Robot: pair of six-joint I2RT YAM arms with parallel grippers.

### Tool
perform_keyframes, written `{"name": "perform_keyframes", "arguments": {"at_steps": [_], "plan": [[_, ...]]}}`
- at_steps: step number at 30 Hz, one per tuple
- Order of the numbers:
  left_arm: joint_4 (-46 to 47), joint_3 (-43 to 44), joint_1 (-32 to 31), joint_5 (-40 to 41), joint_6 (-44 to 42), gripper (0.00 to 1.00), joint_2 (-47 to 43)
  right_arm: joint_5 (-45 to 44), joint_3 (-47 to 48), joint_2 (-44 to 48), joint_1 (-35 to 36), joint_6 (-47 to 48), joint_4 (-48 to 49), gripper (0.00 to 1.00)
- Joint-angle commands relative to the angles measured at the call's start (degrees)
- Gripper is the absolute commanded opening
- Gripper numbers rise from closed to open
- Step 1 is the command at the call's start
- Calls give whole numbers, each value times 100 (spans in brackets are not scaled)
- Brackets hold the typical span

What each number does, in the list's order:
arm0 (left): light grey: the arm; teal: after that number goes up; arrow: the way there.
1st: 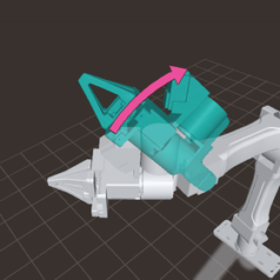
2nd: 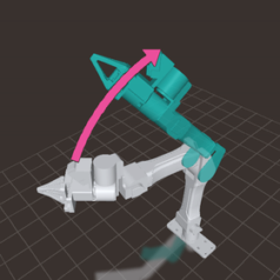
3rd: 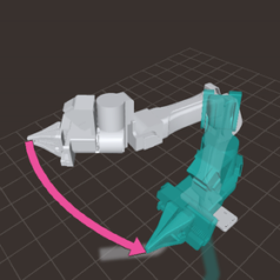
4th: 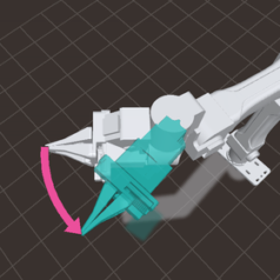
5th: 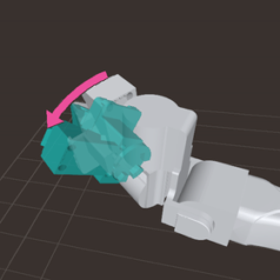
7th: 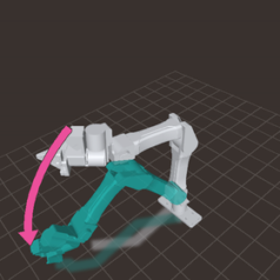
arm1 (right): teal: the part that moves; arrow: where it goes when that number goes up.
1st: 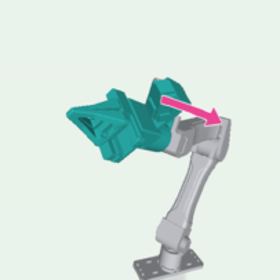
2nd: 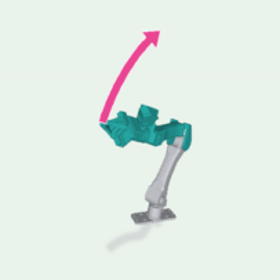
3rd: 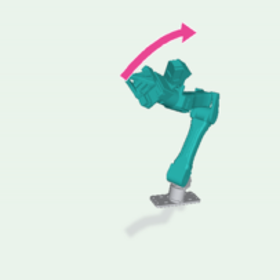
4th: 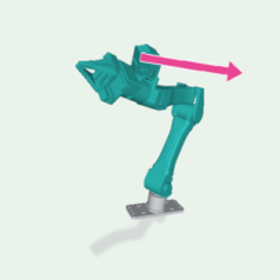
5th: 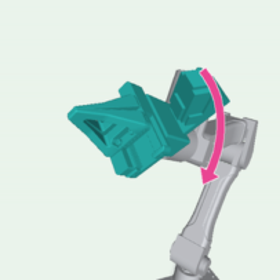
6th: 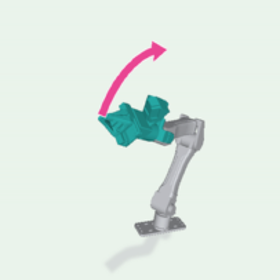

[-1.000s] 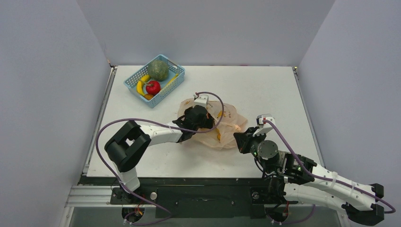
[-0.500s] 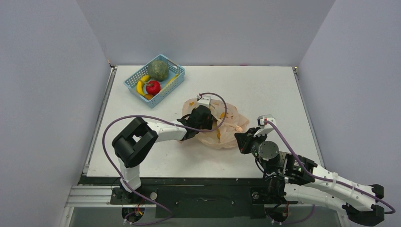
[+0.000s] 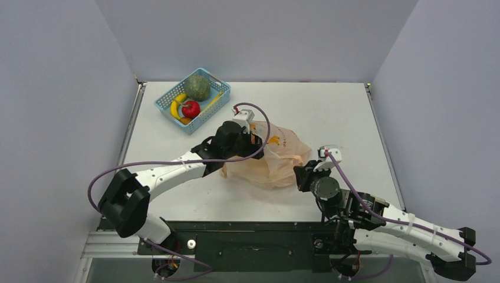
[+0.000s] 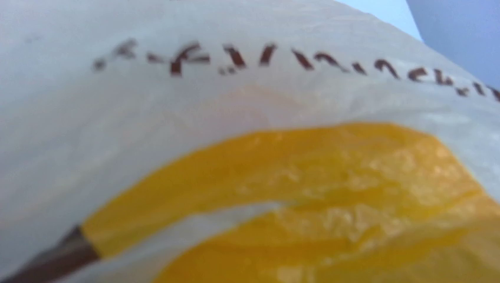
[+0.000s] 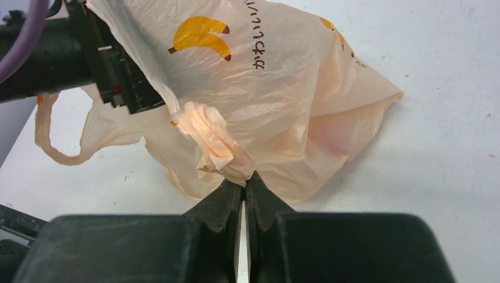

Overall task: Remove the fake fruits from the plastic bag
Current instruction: Take out the fake fruit from the plastic bag.

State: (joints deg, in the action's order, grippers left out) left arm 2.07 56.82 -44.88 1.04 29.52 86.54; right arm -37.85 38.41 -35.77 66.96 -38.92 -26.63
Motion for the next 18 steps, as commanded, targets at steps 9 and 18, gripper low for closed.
{"name": "perform_keyframes", "arguments": {"at_steps": [9,18], "plan": [[-1562,-663,54,-1380,275,14,-1512,-735,200,455,35,127,138,0],[-1455,-922,63,-2656,448,13,-2711,-883,48,418,25,185,252,0]]}}
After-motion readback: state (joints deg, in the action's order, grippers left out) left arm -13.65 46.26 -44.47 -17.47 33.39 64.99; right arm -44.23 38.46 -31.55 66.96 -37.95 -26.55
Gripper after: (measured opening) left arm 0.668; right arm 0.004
